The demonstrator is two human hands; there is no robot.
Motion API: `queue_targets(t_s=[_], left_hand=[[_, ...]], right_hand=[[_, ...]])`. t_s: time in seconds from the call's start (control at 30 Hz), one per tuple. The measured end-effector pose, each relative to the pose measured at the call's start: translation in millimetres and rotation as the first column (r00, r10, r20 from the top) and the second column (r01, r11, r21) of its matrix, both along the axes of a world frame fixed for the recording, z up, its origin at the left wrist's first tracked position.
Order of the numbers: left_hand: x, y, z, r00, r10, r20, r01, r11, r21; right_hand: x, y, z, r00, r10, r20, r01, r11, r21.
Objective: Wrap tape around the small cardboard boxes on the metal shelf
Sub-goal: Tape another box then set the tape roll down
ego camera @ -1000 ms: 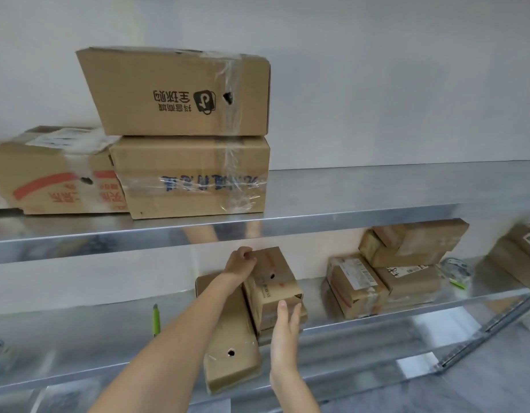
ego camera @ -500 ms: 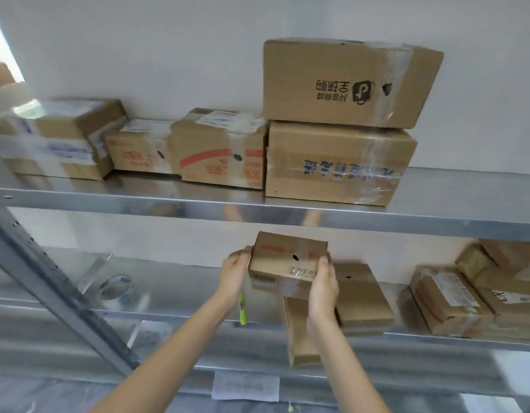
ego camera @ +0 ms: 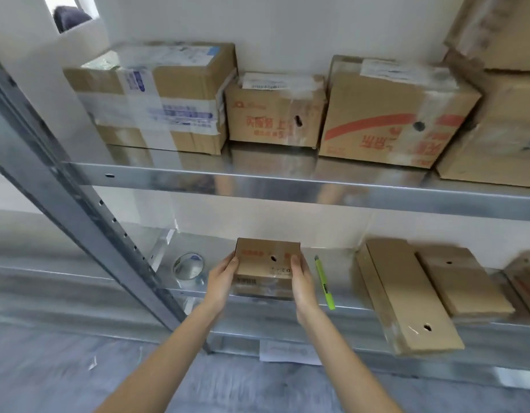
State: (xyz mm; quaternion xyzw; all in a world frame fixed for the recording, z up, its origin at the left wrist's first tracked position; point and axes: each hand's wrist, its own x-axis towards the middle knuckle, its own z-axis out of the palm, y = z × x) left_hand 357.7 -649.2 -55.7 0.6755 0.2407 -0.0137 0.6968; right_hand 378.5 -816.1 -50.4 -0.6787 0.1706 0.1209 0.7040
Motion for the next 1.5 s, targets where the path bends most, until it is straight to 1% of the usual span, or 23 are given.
queue_targets(t_s=[0.13, 0.23, 0.5, 0.67, 0.77, 0.83, 0.87, 0.9, 0.93, 0.97, 1.0, 1.03, 1.07, 1.13, 1.17, 1.23, 1.27, 1.3, 1.33, 1.37, 1.43, 1.47, 1.5], left_hand=[[10, 6, -18, 0.999, 0.022, -0.034, -0.024, 0.997, -0.068], [14, 7, -23, 0.999, 0.012, -0.037, -0.014, 0.999, -0.053], [18, 12, -27, 0.997, -0.071, -0.003, 0.071, 0.997, -0.004], [17, 10, -25, 0.998, -0.063, 0.011, 0.063, 0.998, -0.019], [18, 8, -24, 0.998, -0.053, 0.039, 0.05, 0.996, 0.074], [17, 13, -23, 0.994, 0.068, 0.085, -0.083, 0.979, 0.186], [16, 21, -25, 0.988, 0.117, 0.102, -0.144, 0.937, 0.317], [16, 33, -29, 0.989, 0.124, 0.085, -0.149, 0.855, 0.496], [16, 48, -36, 0.997, 0.079, 0.014, -0.068, 0.738, 0.672], [15, 64, -43, 0.994, 0.005, -0.11, 0.083, 0.619, 0.781], [13, 78, -50, 0.961, -0.07, -0.266, 0.264, 0.514, 0.816], [11, 89, -55, 0.903, -0.125, -0.411, 0.423, 0.422, 0.801], [8, 97, -57, 0.848, -0.152, -0.508, 0.528, 0.33, 0.782], [4, 106, -60, 0.817, -0.137, -0.56, 0.576, 0.153, 0.803], [2, 109, -59, 0.826, -0.118, -0.551, 0.562, 0.097, 0.822], [-2, 112, -56, 0.851, -0.088, -0.517, 0.523, 0.062, 0.85], [-4, 113, -53, 0.873, -0.087, -0.48, 0.487, 0.082, 0.87], [-8, 114, -50, 0.905, -0.091, -0.416, 0.425, 0.135, 0.895], [-13, 112, -44, 0.942, -0.098, -0.322, 0.336, 0.23, 0.913], [-18, 109, -35, 0.967, -0.105, -0.231, 0.254, 0.362, 0.897], [-34, 95, -13, 0.984, -0.128, -0.121, 0.176, 0.661, 0.729], [-43, 86, -3, 0.985, -0.151, -0.085, 0.171, 0.775, 0.608], [-52, 76, 6, 0.982, -0.178, -0.056, 0.182, 0.848, 0.498]], right_hand=[[8, 9, -16, 0.999, 0.006, -0.046, -0.008, 0.999, -0.04], [12, 13, -24, 0.998, -0.011, -0.063, 0.007, 0.998, -0.059], [16, 18, -32, 0.998, -0.059, 0.005, 0.059, 0.995, -0.083], [16, 18, -32, 0.998, -0.053, 0.023, 0.055, 0.993, -0.102], [16, 18, -32, 0.998, -0.068, 0.003, 0.068, 0.994, -0.089], [17, 16, -31, 0.997, -0.071, -0.044, 0.068, 0.995, -0.075], [17, 14, -32, 0.996, -0.062, -0.068, 0.057, 0.996, -0.063], [17, 12, -32, 0.995, -0.052, -0.088, 0.047, 0.998, -0.052], [17, 9, -31, 0.994, -0.049, -0.103, 0.044, 0.998, -0.047], [15, 6, -30, 0.993, -0.055, -0.108, 0.05, 0.998, -0.047], [13, 3, -29, 0.992, -0.069, -0.103, 0.064, 0.997, -0.051], [10, -1, -29, 0.992, -0.085, -0.089, 0.08, 0.995, -0.058], [7, -4, -28, 0.993, -0.097, -0.072, 0.092, 0.994, -0.066], [-2, -9, -29, 0.994, -0.101, -0.035, 0.098, 0.992, -0.084], [-7, -11, -29, 0.995, -0.099, -0.021, 0.096, 0.991, -0.098], [-16, -13, -30, 0.996, -0.092, 0.01, 0.093, 0.983, -0.156], [-21, -13, -29, 0.996, -0.082, 0.042, 0.089, 0.975, -0.204], [-25, -12, -27, 0.994, -0.064, 0.089, 0.085, 0.962, -0.258], [-30, -11, -24, 0.989, -0.03, 0.144, 0.075, 0.947, -0.311], [-34, -10, -21, 0.979, 0.019, 0.203, 0.056, 0.932, -0.358], [-41, -3, -13, 0.94, 0.155, 0.303, -0.006, 0.898, -0.439], [-43, 3, -7, 0.913, 0.223, 0.341, -0.044, 0.886, -0.462], [-46, 8, -1, 0.878, 0.289, 0.381, -0.072, 0.867, -0.493]])
